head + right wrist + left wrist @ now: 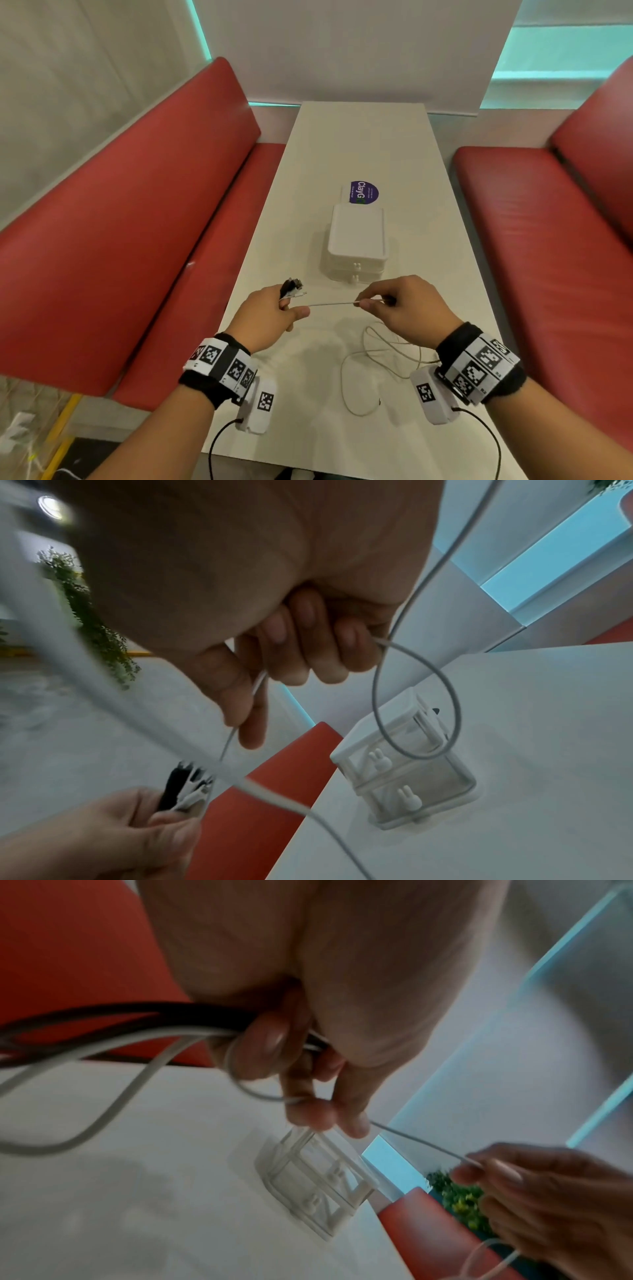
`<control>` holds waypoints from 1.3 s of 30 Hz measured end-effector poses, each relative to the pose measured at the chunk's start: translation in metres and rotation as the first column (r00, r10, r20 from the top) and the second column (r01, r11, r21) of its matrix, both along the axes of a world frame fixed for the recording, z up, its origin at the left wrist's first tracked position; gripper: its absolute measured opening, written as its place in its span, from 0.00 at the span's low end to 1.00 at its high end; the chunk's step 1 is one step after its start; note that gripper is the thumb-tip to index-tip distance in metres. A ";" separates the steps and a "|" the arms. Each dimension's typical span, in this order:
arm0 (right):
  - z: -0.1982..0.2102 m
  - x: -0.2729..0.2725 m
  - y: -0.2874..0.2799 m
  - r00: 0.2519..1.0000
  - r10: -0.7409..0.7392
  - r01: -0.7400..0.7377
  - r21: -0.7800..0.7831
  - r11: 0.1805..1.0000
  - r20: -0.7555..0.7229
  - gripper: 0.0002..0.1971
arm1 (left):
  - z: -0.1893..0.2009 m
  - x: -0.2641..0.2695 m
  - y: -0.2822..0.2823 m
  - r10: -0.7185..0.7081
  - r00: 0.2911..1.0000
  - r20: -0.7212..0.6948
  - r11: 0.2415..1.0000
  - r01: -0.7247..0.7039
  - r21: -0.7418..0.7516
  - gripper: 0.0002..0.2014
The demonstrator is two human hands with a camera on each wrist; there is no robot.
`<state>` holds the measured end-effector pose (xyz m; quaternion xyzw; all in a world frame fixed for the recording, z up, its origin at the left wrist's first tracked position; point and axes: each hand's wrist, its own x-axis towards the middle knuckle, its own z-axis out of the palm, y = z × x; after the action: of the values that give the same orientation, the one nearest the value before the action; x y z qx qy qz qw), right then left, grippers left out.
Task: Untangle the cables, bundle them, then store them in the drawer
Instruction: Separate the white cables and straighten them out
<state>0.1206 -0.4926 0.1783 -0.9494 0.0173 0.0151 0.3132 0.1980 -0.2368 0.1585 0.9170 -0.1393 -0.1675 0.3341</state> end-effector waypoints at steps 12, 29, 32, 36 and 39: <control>-0.012 0.012 0.039 0.988 -0.076 0.067 0.067 0.995 0.132 0.09 | 0.007 -0.028 -0.040 -0.145 0.989 0.006 0.956 0.142 -0.258 0.06; -0.006 0.006 0.007 0.991 -0.122 0.131 0.203 0.970 -0.055 0.20 | 0.002 -0.002 0.004 0.222 0.954 0.201 0.954 -0.170 -0.246 0.14; 0.008 0.004 0.007 0.993 -0.095 0.113 0.418 0.901 -0.063 0.12 | 0.001 -0.002 0.009 0.185 0.966 0.180 0.970 -0.150 -0.189 0.05; 0.011 0.006 0.004 0.972 -0.183 0.234 0.666 0.708 -0.147 0.11 | -0.009 0.003 0.021 0.173 0.967 0.187 0.985 -0.166 -0.053 0.15; 0.010 0.006 0.011 0.960 -0.160 0.277 0.877 0.392 -0.231 0.13 | -0.017 0.004 0.025 0.185 0.968 0.168 0.982 -0.191 0.016 0.13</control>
<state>0.1266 -0.4814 0.1885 -0.6195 0.1480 0.0325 0.7702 0.2017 -0.2113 0.1419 0.9420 -0.0764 -0.0604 0.3210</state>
